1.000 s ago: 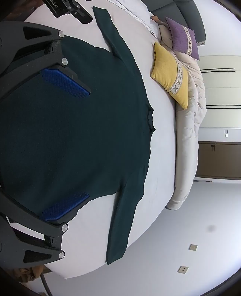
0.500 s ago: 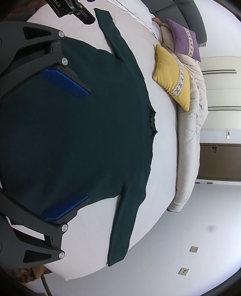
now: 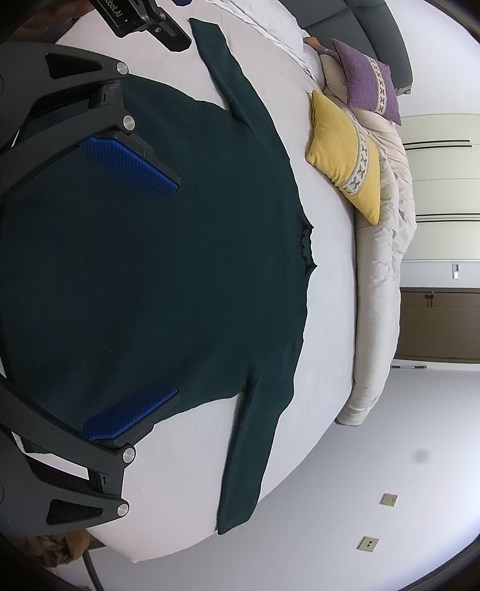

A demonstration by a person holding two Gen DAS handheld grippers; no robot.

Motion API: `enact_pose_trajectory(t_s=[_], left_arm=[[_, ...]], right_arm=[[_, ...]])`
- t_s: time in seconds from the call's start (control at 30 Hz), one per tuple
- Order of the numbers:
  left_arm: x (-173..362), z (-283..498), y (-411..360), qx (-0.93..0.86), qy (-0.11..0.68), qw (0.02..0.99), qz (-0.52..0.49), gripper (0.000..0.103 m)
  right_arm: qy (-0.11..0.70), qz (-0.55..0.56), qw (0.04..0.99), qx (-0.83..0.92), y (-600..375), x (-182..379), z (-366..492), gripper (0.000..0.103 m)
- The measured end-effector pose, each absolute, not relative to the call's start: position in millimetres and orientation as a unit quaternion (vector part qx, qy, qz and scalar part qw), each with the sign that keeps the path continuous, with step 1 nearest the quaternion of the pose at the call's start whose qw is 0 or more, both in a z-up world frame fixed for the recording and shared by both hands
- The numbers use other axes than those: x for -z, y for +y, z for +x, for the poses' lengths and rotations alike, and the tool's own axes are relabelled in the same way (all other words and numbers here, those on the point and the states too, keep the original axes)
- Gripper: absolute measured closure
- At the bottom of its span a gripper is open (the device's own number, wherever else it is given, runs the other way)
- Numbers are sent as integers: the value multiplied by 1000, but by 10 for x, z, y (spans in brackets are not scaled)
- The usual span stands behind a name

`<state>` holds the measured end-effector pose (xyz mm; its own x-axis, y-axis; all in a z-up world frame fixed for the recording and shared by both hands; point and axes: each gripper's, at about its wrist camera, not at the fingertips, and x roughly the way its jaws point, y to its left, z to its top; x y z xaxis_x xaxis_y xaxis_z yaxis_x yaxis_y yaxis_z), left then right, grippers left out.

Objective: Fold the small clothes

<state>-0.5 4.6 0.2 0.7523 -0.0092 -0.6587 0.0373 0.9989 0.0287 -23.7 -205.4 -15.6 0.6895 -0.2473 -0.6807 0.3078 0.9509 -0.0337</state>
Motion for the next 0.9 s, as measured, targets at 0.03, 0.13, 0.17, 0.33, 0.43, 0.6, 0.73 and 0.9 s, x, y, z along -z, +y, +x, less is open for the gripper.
enact_pose_trajectory(t_s=[0.03,0.13,0.17,0.33,0.43,0.6,0.73,0.9], left_arm=[[-2,-4,47,12,352,936,20,0],[0,-5,48,13,351,936,20,0],[0,-5,49,13,351,936,20,0],[5,-7,45,13,351,936,21,0],[8,-7,44,13,352,936,22,0],[11,-8,45,13,351,936,22,0],[20,-12,41,13,352,936,22,0],[35,-21,43,13,352,936,21,0]], right_arm=[[364,42,918,152,-2052,154,-236,0],[364,41,918,151,-2053,153,-238,0],[364,41,918,151,-2056,151,-237,0],[364,42,918,151,-2059,149,-237,0],[364,42,918,151,-2059,153,-238,0],[364,42,918,151,-2049,148,-254,0],[364,42,918,151,-2042,155,-258,0],[365,42,918,151,-2035,163,-260,0]])
